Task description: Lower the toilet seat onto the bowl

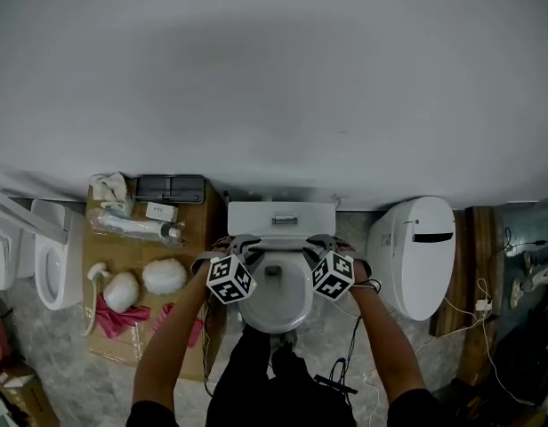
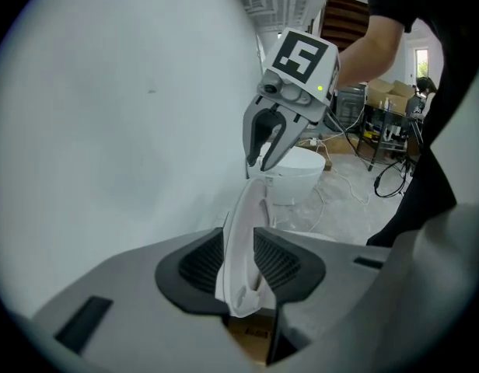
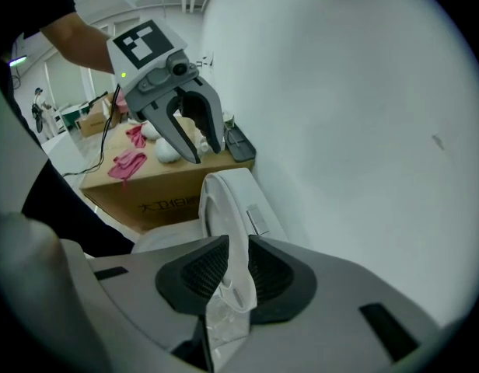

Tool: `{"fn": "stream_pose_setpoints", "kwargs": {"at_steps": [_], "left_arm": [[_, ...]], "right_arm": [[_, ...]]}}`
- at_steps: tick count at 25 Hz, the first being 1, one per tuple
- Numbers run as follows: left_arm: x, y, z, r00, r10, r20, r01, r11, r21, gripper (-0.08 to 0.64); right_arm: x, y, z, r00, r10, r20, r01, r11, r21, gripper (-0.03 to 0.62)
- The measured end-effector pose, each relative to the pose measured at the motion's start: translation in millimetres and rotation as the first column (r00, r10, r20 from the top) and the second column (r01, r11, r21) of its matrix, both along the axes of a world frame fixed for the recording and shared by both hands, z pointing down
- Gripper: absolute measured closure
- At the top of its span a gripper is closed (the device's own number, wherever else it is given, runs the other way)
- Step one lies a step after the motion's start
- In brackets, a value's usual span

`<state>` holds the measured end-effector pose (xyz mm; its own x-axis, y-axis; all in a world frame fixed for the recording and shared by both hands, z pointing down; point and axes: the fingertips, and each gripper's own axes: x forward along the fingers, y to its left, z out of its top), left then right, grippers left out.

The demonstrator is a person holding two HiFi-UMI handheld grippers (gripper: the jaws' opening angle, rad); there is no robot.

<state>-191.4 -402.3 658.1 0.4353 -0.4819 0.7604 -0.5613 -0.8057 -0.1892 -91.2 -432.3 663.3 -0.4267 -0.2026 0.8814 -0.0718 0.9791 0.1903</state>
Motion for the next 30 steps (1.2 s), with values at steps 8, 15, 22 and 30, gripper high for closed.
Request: {"fn": "stream_pose_setpoints", "kwargs": {"at_steps": [8, 15, 22, 30], "left_arm": [[5.7, -14.2, 45.0, 0.991, 0.070, 0.113, -0.066, 0.997, -0.040, 0.428], [8.4, -15.3, 58.8, 0.988, 0.093, 0.126, -0.086, 0.994, -0.067, 0.426], [8.9, -12.9, 60.6, 0.980, 0.112, 0.166, -0.104, 0.993, -0.057, 0.426], [18.2, 15.4, 66.0, 0.955, 0.213, 0.206, -0.195, 0.976, -0.101, 0.451]], "right_arm": [[-1.4, -12.5, 43.0, 0.996, -0.045, -0.072, 0.047, 0.999, 0.019, 0.488], [-2.4, -14.6, 51.1, 0.994, -0.060, -0.088, 0.063, 0.997, 0.035, 0.489], [-1.3, -3.1, 56.1, 0.986, -0.112, -0.120, 0.118, 0.992, 0.041, 0.505], [1.0, 20.3, 57.0, 0.984, -0.148, -0.095, 0.149, 0.989, 0.009, 0.532]]}}
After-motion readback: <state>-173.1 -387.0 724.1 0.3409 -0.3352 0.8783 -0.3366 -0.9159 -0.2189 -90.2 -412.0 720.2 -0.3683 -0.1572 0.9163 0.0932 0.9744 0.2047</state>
